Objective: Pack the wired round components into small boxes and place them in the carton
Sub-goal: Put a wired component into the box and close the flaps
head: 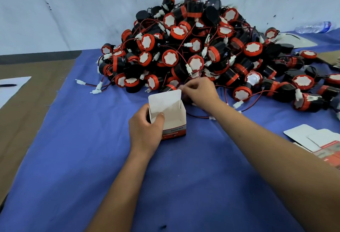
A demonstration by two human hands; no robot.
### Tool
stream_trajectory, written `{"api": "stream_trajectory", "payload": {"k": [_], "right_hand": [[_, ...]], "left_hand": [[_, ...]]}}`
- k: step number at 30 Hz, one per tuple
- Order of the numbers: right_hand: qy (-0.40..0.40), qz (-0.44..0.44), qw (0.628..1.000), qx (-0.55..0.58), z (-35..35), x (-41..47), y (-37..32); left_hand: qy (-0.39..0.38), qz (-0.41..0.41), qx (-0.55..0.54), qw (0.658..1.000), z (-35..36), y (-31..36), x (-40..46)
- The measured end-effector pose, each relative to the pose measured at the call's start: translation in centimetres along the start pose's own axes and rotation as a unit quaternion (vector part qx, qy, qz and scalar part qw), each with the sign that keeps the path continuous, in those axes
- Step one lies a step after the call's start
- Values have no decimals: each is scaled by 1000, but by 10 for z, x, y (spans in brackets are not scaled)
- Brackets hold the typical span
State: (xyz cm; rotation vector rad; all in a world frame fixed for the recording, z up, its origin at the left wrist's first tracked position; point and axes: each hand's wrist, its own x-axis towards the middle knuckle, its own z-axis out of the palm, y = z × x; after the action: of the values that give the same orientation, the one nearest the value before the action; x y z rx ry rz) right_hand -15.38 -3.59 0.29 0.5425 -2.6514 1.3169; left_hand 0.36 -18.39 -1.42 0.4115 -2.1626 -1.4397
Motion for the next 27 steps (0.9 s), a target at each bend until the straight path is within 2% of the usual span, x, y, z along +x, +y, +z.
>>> {"api": "stream_trajectory", "payload": {"k": [2, 3, 4, 5, 6, 8, 11, 15, 17, 19, 21, 24, 27], "right_hand": [[120, 14, 993, -15, -3, -3, 1], [149, 5, 988, -44, -4, -2, -1], [136, -14, 988, -74, -4, 0, -3], [87, -37, 992, -88, -2, 5, -5], [31, -43, 996, -76, 2, 13, -8], [-38, 2, 999, 3, 11, 31, -19], [-41, 86, 987, 129, 22, 59, -35], [-79, 110, 990, 44, 25, 63, -35], [-50, 110, 990, 74, 15, 51, -34], [8, 101, 987, 125, -4, 35, -35], [41, 117, 961, 248, -28, 15, -39], [-7, 153, 899, 410, -63, -22, -45], [-91, 168, 785, 589, -76, -56, -45]], "left_hand": [[-1, -1, -5, 1000, 0, 0, -1], [0, -1, -7, 1000, 0, 0, -1], [0, -2, -6, 1000, 0, 0, -1], [0, -3, -5, 1000, 0, 1, -1], [-1, -3, -4, 1000, -1, 2, -1], [-4, 0, -1, 1000, -1, 2, -1], [-17, 13, 7, 1000, -3, 2, -1], [-95, 41, 42, 994, 0, 1, -4], [-115, 61, 77, 988, 2, 1, -4], [-117, 47, 79, 989, 3, 1, -2], [-89, 14, 46, 995, 0, -1, 0], [-24, -6, 51, 998, 0, -2, 0], [32, -7, 65, 997, 0, -1, -1]]}}
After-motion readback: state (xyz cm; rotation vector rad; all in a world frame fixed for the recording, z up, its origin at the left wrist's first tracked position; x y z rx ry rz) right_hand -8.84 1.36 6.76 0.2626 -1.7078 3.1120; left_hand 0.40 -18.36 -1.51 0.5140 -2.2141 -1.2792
